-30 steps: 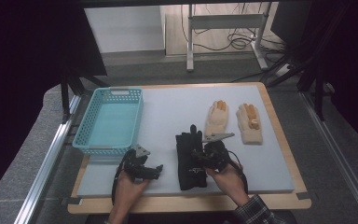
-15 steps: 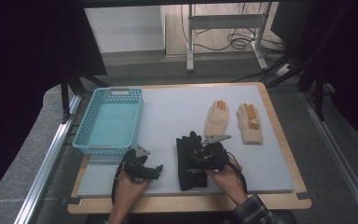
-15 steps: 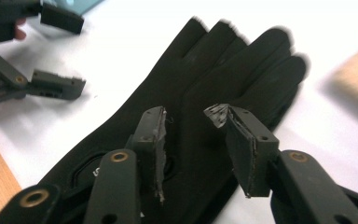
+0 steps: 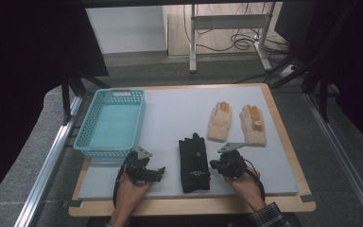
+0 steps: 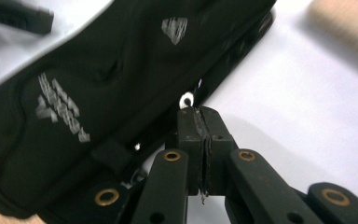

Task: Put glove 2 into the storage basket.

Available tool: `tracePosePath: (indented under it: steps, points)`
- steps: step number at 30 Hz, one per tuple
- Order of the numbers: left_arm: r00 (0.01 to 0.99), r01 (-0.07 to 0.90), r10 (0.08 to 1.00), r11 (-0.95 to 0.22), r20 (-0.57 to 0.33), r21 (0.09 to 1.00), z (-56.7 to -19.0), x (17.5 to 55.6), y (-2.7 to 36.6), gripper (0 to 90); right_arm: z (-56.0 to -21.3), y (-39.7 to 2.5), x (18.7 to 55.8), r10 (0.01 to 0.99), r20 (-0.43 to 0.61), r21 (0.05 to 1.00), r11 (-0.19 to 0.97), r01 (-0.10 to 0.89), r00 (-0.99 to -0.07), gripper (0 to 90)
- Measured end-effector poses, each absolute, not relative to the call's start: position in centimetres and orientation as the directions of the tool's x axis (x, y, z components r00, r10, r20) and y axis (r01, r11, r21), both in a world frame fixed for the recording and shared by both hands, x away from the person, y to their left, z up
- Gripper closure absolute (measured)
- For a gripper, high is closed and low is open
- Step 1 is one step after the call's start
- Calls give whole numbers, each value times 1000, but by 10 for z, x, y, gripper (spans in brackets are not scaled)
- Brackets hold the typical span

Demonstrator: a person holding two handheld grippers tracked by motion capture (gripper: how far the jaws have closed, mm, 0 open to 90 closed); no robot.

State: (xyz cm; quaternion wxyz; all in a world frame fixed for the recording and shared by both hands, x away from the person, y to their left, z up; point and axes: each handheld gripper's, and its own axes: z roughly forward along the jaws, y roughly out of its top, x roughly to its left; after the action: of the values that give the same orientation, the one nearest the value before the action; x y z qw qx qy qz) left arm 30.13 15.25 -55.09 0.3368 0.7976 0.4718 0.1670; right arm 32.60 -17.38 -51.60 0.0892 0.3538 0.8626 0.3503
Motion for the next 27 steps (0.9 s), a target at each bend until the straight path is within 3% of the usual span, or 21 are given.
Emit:
tracePosePath:
  steps: [15, 22, 27]
  points:
    - [456, 664, 889, -315, -34, 678, -549, 293, 178, 26, -532, -147, 314, 611, 151, 701, 488, 520, -777, 847]
    - [451, 622, 892, -338, 29, 706, -552, 285, 187, 12, -534, -124, 315, 584, 145, 711, 500, 495, -799, 813]
    - [462, 623, 887, -338, 17, 705, -552, 286, 191, 16, -535, -111, 320, 574, 139, 716, 505, 482, -807, 805]
